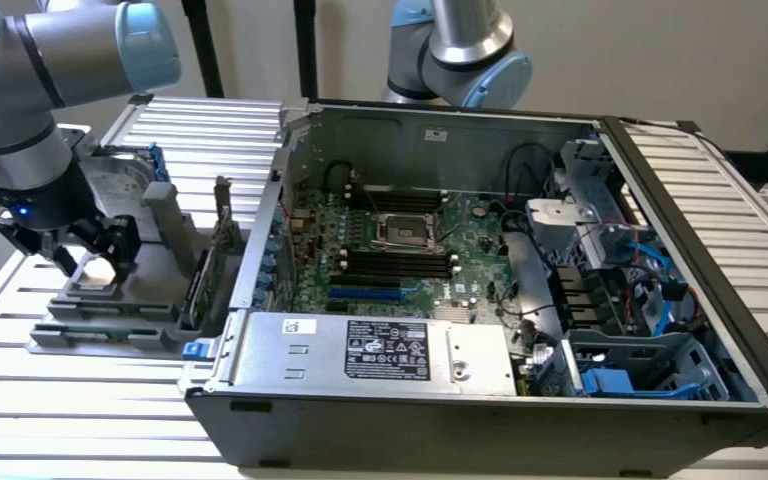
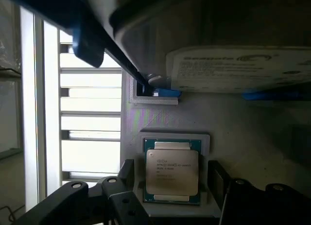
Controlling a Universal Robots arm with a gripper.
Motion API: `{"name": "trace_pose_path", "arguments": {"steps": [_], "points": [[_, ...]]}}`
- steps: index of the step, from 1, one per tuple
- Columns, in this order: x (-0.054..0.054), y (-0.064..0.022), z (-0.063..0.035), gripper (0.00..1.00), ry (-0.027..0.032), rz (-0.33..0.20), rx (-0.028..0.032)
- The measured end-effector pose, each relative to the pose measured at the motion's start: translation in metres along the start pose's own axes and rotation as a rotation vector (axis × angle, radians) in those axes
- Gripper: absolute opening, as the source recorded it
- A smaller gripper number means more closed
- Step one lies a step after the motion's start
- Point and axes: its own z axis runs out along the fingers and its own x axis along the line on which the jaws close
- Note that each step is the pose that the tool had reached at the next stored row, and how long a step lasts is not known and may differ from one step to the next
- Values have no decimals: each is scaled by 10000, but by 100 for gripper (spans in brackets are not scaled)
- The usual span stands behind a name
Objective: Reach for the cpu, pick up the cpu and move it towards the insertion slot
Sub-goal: 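Pick up the cpu and move it towards the insertion slot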
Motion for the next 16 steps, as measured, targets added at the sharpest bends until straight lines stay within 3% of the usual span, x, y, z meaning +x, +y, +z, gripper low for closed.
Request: {"name": "trace_pose_path", "arguments": {"steps": [5, 10, 12, 13, 16], "points": [[0, -2, 4, 71, 0, -3, -52], [0, -2, 4, 71, 0, -3, -55], [0, -2, 5, 69, -1, -3, -55], [-1, -2, 5, 62, -1, -3, -55], [0, -2, 5, 62, -1, -3, -55]]}}
